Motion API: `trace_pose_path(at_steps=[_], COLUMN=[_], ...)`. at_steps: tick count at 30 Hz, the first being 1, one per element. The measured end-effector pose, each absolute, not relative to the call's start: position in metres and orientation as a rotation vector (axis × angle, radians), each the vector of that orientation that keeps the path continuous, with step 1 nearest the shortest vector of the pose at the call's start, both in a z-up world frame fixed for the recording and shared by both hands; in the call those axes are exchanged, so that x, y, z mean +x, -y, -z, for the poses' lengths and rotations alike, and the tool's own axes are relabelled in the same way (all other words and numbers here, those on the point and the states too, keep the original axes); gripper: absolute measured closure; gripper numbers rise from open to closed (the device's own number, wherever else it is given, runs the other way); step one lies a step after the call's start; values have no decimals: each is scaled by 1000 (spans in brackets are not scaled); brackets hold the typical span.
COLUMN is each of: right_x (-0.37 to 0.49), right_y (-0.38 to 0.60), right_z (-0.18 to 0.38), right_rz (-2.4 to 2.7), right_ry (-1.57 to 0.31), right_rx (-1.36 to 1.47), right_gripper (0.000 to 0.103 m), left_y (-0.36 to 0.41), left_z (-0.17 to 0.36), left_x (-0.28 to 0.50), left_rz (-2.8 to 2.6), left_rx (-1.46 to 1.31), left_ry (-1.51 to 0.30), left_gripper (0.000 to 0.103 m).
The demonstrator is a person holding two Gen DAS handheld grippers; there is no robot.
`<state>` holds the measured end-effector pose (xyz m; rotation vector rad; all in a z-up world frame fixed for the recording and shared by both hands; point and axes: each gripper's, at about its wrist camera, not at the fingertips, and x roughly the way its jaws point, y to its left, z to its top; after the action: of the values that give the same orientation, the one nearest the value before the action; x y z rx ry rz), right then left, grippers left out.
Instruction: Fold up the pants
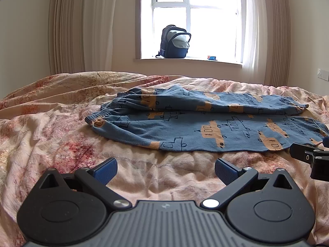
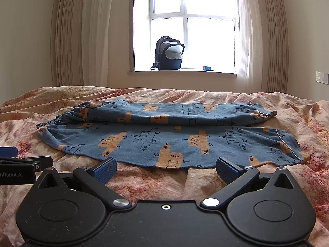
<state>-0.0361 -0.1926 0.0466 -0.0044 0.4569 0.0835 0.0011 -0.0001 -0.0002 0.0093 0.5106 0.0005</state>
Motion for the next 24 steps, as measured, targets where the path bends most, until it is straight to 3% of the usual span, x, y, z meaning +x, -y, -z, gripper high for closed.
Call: trace_pose_path(at_steps=[24], right_x=[-36], right_y=[193], right_z=[-46], right_rz=[-84], right_ry=[-458], right_rx=[-6], right_gripper=[0], left_y=[-1], left_z=[0], left_x=[1], left_rz=[-1], left_rx=[12], left_ry=[-510], left_gripper=[0])
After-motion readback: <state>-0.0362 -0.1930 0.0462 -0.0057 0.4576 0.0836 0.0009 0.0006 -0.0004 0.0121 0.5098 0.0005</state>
